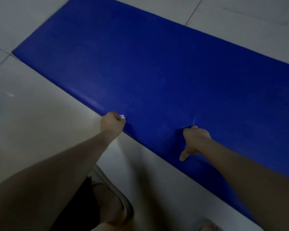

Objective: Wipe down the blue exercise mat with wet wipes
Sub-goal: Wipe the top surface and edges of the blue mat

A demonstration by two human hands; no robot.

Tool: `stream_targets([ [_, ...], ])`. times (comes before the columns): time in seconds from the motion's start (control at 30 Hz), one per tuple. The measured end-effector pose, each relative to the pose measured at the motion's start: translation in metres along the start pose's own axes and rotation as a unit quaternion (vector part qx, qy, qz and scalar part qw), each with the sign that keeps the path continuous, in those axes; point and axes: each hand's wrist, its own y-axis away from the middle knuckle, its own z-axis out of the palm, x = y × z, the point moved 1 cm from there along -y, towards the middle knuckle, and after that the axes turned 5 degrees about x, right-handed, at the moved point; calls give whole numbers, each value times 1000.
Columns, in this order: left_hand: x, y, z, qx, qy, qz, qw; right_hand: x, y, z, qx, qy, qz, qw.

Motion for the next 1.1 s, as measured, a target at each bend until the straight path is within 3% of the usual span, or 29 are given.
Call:
stream_targets([
  [0.27,74,142,85,-160,-2,182,970,3,-1,2,16,6,-12,1000],
  [0.43,63,123,75,-151,-73,278,946,3,-2,2,10,3,-16,1000],
  [0.53,40,75,47,-87,-100,258,957,3,-3,3,10,6,-16,1000],
  [0.73,-13,-7,-7,30,-63,105,992,4,-4,3,14,5,-21,1000],
  [0.9,-7,19,17,33,34,96,994,3,-5,3,13,6,-24,1000],
  [1.1,24,96,60,-58,112,116,985,3,-4,2,17,12,-29,999],
])
